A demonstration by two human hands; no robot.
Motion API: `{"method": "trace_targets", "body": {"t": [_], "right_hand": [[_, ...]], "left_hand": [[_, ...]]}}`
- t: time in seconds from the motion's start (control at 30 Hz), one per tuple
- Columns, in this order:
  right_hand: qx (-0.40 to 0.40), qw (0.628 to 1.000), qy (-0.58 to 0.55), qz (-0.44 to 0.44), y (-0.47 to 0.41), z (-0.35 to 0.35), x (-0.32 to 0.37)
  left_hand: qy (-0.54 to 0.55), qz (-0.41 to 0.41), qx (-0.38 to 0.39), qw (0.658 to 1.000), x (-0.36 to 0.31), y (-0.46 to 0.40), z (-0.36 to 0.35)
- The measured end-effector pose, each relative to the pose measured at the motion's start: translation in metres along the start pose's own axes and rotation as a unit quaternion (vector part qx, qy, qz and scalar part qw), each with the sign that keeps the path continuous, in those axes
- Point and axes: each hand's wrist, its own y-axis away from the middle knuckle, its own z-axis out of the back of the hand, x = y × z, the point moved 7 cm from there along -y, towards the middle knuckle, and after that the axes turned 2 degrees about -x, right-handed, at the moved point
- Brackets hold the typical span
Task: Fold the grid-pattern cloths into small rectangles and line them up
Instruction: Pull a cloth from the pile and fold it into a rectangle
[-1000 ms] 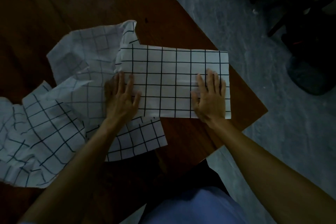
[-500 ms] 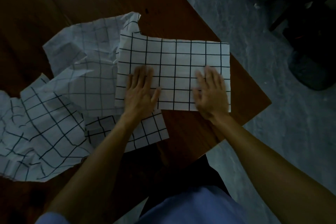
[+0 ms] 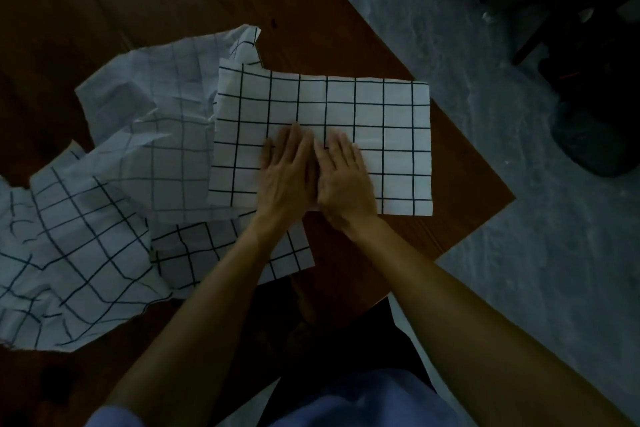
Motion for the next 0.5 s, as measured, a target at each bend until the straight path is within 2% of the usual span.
{"method": "trace_targets", "body": {"t": [0.1, 0.23, 0.37, 0.43, 0.5], "right_hand": [[-0.008, 0.999, 0.012, -0.028, 0.006, 0.004, -0.033], [-0.019, 0.994, 0.04, -0.095, 0.03, 0.025, -0.084], [-0.009, 0.993, 0.056, -0.105, 0.038, 0.028, -0.094], [-0.022, 0.992, 0.058, -0.107, 0.039, 0.03, -0.09], [-0.036, 0.996, 0.046, -0.067, 0.038, 0.031, -0.073]], "left_hand": [[-0.004, 0.045, -0.004, 0.999, 0.043, 0.013, 0.005], [0.01, 0.102, 0.031, 0.994, 0.083, 0.031, 0.016], [-0.011, 0.104, 0.044, 0.994, 0.084, 0.034, 0.021], [0.0, 0.096, 0.023, 0.995, 0.076, 0.032, 0.027], [-0.006, 0.07, 0.0, 0.998, 0.059, 0.03, 0.031]]}}
